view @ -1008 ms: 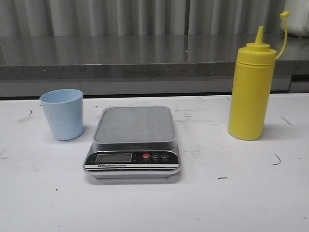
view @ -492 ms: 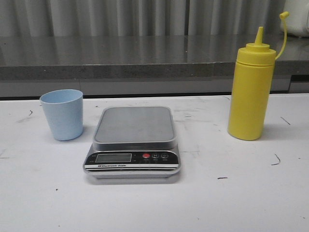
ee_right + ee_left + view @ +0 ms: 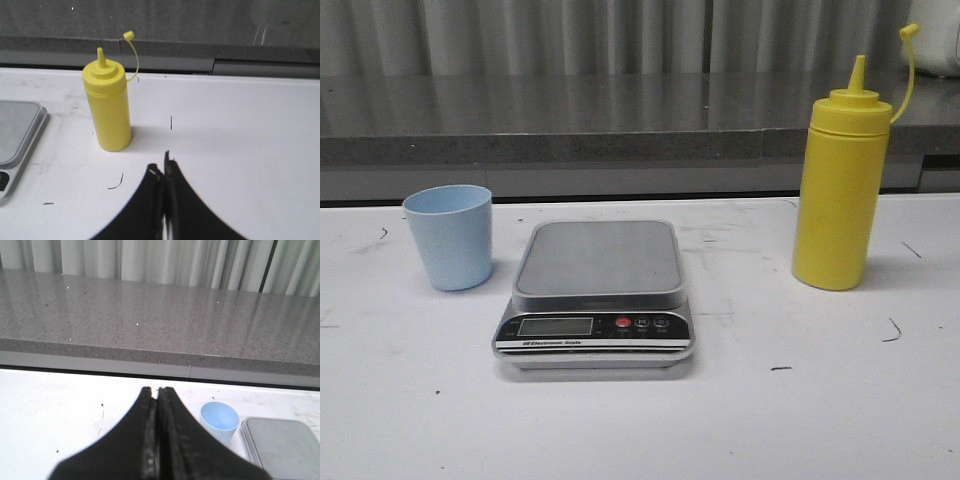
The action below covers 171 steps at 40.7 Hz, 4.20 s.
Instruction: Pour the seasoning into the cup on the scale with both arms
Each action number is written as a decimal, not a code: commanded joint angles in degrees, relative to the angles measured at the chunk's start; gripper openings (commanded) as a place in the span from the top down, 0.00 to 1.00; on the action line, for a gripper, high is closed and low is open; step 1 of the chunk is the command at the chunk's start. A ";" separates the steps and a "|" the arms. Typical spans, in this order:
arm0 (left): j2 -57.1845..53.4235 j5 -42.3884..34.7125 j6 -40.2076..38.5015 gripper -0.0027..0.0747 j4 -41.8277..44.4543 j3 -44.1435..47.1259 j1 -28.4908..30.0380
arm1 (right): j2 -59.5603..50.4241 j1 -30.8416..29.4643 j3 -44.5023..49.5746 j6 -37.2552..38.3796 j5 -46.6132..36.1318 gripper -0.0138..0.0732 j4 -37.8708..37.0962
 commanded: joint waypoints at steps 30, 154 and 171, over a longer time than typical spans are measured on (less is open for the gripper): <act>3.26 -4.49 -0.19 0.99 -1.55 6.35 0.11 | 6.10 -0.35 -1.17 -0.30 -2.33 0.98 -0.78; 41.73 5.67 4.09 0.35 -1.71 -16.09 -15.40 | 6.10 -0.35 -1.17 -0.30 -1.85 0.32 -0.78; 63.93 13.91 4.09 0.35 -1.13 -31.65 -16.06 | 6.10 -0.35 -1.17 -0.30 -1.90 0.32 -0.78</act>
